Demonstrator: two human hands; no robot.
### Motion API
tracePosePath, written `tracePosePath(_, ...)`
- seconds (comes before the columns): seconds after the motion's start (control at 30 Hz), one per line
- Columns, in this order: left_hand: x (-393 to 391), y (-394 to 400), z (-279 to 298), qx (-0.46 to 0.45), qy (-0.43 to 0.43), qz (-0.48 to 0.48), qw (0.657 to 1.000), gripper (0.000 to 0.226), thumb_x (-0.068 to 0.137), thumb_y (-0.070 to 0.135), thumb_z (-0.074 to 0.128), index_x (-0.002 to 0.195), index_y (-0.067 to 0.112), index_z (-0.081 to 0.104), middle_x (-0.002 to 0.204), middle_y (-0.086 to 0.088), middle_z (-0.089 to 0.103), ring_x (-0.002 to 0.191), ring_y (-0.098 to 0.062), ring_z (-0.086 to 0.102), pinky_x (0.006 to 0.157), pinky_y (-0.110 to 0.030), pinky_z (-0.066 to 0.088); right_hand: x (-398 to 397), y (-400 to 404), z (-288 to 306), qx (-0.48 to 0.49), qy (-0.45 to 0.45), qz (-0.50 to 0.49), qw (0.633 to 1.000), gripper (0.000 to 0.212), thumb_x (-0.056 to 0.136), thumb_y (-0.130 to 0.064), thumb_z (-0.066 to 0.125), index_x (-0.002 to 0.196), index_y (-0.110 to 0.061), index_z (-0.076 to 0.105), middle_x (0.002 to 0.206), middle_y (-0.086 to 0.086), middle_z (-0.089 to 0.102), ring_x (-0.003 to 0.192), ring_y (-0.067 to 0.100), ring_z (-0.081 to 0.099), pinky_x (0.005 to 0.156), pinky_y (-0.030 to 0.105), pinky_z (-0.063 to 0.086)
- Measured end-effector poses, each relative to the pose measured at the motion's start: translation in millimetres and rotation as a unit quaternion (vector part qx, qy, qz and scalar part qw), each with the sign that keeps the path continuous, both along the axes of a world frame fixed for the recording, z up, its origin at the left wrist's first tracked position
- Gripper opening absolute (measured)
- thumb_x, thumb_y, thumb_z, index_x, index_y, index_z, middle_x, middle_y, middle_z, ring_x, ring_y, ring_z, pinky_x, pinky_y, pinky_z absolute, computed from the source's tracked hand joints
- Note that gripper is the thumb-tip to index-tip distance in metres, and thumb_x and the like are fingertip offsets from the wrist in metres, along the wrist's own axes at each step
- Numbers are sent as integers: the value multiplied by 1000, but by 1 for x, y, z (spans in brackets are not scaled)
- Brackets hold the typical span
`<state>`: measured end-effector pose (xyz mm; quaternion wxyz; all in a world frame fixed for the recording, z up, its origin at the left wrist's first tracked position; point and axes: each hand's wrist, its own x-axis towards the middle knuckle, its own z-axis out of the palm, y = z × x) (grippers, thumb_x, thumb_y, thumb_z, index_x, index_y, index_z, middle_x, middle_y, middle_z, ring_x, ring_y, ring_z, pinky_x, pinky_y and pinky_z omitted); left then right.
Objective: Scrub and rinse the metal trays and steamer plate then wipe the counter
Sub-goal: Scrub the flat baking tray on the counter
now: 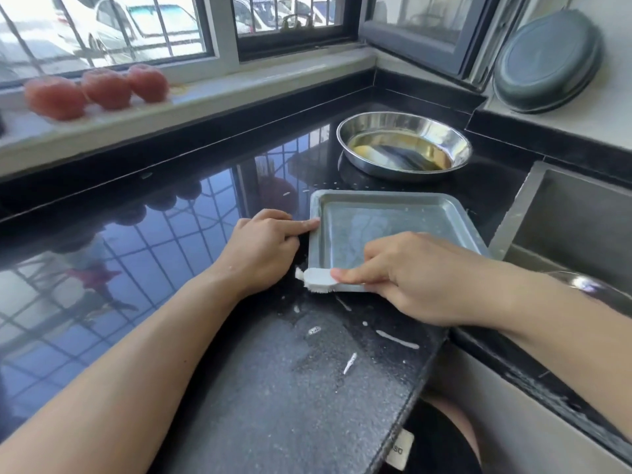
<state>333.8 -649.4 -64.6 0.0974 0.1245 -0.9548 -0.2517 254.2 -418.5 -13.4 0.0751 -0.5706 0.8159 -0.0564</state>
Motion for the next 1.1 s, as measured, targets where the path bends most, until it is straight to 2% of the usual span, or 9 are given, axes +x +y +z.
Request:
tracePosePath(0.1, 2, 4, 0, -16, 13, -6, 1000, 38, 108, 37, 44, 141, 45, 60, 146, 10, 59, 144, -4, 37, 114, -32, 21, -2, 23, 1, 3, -10, -5, 1000, 37, 103, -48, 39, 132, -69, 46, 79, -15, 47, 73, 1, 47, 63, 20, 36)
tracePosePath(0.23, 1, 4, -4, -34, 19, -18, 999, 40, 103, 52, 49, 141, 43, 61, 143, 17, 61, 145, -4, 40, 113, -36, 24, -13, 48, 7, 9, -65, -38, 997, 43, 89, -67, 24, 126, -77, 43, 84, -13, 53, 78, 7, 53, 70, 32, 48)
tracePosePath(0.43, 2, 4, -3, -38, 28, -9, 999, 40, 103, 50, 52, 140, 43, 62, 143, 14, 63, 148, -2, 38, 117, -36, 24, 5, -11, 6, 22, 8, 10, 1000, 40, 106, -39, 42, 136, -64, 46, 79, -13, 45, 72, 5, 45, 66, 25, 33)
tracePosePath(0.63, -1, 0, -7, -25, 33, -21, 999, 41, 102, 53, 52, 140, 42, 62, 142, 17, 62, 147, -3, 39, 117, -38, 25, -22, 47, 13, 41, -51, -43, 997, 36, 98, -49, 44, 123, -74, 50, 87, -16, 54, 81, 3, 53, 72, 23, 43)
tracePosePath(0.73, -3, -2, -9, -17, 42, -27, 999, 40, 104, 50, 50, 140, 41, 63, 139, 18, 63, 145, -4, 39, 116, -38, 26, -27, 55, 17, 37, -37, -70, 996, 42, 100, -38, 53, 118, -76, 47, 92, -24, 55, 87, 1, 53, 75, 20, 42)
tracePosePath(0.87, -4, -3, -12, -5, 69, -40, 997, 34, 106, 40, 51, 136, 39, 66, 125, 20, 65, 125, -9, 45, 110, -41, 37, -12, 19, 9, 65, -10, -44, 997, 43, 105, -35, 47, 132, -68, 44, 82, -14, 48, 79, 0, 47, 71, 18, 40)
tracePosePath(0.93, -6, -3, -13, -8, 73, -55, 996, 33, 107, 37, 50, 136, 37, 66, 114, 19, 64, 113, -11, 47, 104, -40, 40, 0, -1, 11, 87, -6, -56, 995, 45, 105, -33, 44, 136, -66, 44, 86, -16, 49, 89, 5, 51, 75, 19, 39)
tracePosePath(1.03, -8, -3, -16, -10, 90, -76, 993, 33, 107, 29, 51, 135, 33, 68, 105, 16, 67, 104, -14, 51, 98, -44, 46, 7, -21, 13, 120, 31, -110, 986, 48, 102, -26, 44, 141, -53, 49, 112, -2, 62, 109, 30, 58, 89, 37, 50)
tracePosePath(1.1, -9, -3, -16, -6, 93, -83, 992, 33, 106, 28, 51, 134, 32, 69, 98, 15, 66, 99, -14, 51, 94, -44, 47, 2, -38, 14, 141, 60, -154, 976, 43, 100, -20, 45, 138, -34, 58, 115, 11, 62, 103, 36, 60, 88, 44, 54)
